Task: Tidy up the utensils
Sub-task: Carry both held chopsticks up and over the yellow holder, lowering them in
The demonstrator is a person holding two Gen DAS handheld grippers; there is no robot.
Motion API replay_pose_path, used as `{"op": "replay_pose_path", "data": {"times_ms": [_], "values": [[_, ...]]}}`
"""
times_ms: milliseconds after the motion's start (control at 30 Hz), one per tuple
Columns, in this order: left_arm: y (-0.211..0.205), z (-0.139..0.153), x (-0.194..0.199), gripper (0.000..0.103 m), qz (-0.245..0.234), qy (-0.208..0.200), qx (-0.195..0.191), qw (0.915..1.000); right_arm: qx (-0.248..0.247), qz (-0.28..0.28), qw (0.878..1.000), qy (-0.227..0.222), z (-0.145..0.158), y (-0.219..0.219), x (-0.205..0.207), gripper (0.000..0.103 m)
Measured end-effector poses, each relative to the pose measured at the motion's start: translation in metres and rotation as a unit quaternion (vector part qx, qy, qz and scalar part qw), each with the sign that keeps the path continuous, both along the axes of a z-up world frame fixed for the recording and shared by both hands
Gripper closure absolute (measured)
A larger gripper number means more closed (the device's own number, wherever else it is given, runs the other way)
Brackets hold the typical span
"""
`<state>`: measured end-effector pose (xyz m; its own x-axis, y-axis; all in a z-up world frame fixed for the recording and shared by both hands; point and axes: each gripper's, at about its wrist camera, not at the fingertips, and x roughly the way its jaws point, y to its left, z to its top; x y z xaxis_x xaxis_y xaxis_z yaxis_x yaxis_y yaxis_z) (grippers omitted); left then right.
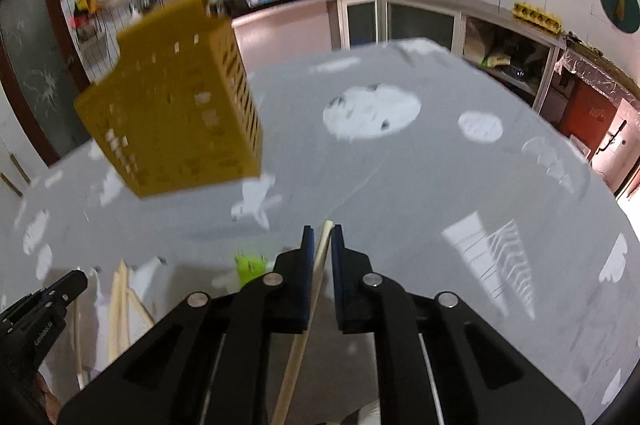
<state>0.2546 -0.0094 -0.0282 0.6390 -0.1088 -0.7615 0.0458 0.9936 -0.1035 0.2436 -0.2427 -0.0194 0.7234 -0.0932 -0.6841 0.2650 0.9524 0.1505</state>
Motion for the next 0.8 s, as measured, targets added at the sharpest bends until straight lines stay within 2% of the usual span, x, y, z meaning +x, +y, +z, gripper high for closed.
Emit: {"op": "replay_pose_path", "data": {"times_ms": [133,333,600,800], "values": [[-0.003,0.032,-0.006,0.099,-0.004,-0.052,-0.008,0.9986,-0.008,-0.004,0.999,-0.043,0.022,-0.01,-0.006,0.095],[-0.007,0.075,-0.018,0.099,-0.002,-0.142,-0.016,0.9898,-0.017,-0.005,0.994,-0.106,0.057,-0.02,-0.013,0.097],[-0.018,0.111,-0.024,0.099,0.009,-0.219,-0.007,0.9756,-0.031,0.011,0.984,-0.176,0.087,-0.019,-0.017,0.097],[-0.025,0.126,-0.027,0.099,0.014,-0.255,0.001,0.9668,-0.033,0.033,0.975,-0.218,0.096,-0.016,-0.023,0.097]]}}
